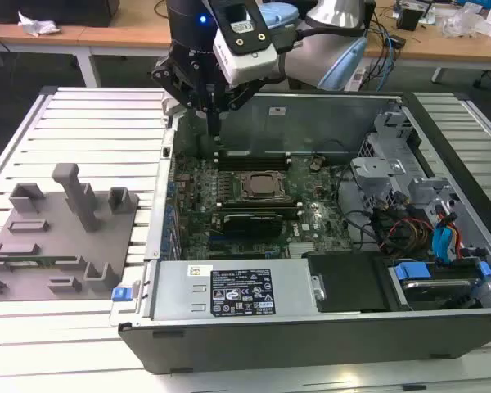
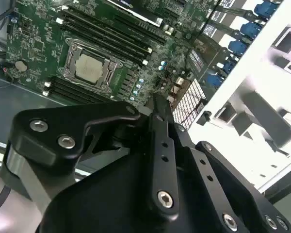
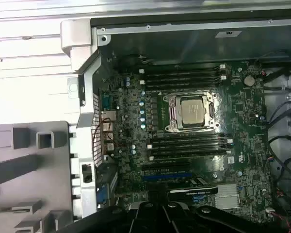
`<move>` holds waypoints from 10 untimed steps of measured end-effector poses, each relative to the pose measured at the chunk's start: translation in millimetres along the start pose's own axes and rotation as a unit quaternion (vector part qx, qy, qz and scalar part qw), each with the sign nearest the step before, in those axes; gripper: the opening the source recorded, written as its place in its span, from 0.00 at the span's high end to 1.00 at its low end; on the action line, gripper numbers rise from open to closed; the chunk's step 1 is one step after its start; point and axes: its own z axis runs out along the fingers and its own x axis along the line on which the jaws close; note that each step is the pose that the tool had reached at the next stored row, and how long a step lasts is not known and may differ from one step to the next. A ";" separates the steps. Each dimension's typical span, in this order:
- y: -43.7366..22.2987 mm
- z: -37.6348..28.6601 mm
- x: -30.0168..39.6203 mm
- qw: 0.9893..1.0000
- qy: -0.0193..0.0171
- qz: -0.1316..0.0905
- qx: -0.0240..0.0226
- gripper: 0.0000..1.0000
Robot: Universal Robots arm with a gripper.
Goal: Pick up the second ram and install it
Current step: 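Reach for the second ram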
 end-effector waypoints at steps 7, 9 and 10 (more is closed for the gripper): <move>-2.7 -1.0 37.0 1.000 0.000 0.000 0.000 0.89; -3.6 -1.3 48.1 1.000 0.000 0.000 0.000 0.89; -4.0 -1.5 53.8 1.000 0.000 0.000 0.000 0.89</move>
